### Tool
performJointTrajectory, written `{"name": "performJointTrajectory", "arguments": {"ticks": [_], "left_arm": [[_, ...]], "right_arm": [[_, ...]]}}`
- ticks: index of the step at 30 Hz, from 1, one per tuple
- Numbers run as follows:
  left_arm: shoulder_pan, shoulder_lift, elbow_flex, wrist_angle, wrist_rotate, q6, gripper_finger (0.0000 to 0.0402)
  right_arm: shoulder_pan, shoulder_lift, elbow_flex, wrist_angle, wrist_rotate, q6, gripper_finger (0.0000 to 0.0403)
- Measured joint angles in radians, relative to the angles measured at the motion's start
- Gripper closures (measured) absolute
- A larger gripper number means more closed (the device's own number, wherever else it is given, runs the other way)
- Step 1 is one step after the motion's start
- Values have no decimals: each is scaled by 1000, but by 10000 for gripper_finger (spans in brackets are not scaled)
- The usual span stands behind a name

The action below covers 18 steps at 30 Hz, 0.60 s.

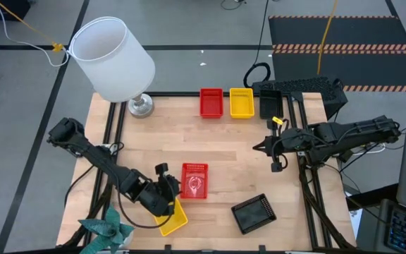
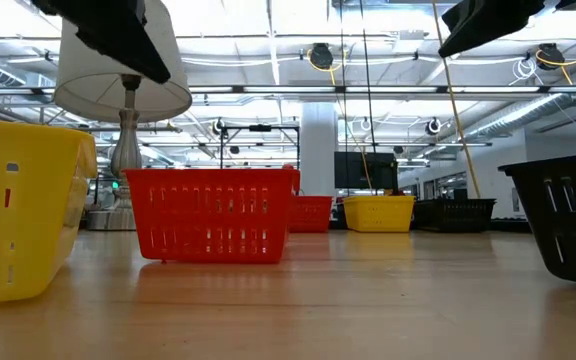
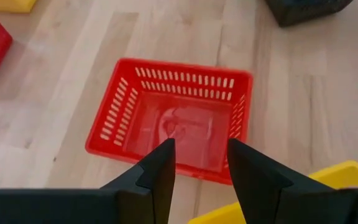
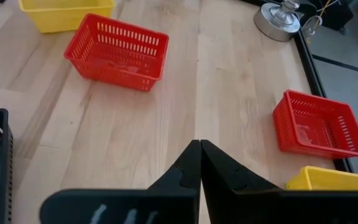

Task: Stack baskets by color
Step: Stack the bottom black bin on top of the black bin

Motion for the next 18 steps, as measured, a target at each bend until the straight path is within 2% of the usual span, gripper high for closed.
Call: {"name": "performJointTrajectory", "arguments": {"ticks": [4,10,16,18], "left_arm": [[-8,39,2,100,6,41,254],[4,137,51,227,7,185,254],[46,252,193,281,10,370,254],[59,303,262,276,39,455,254]], "right_arm": [[0,0,0,0,-2,0,403],[0,0,0,1,-3,45,403],[0,0,0,-7,-3,50,403],[0,0,0,-17,-3,50,403]]}}
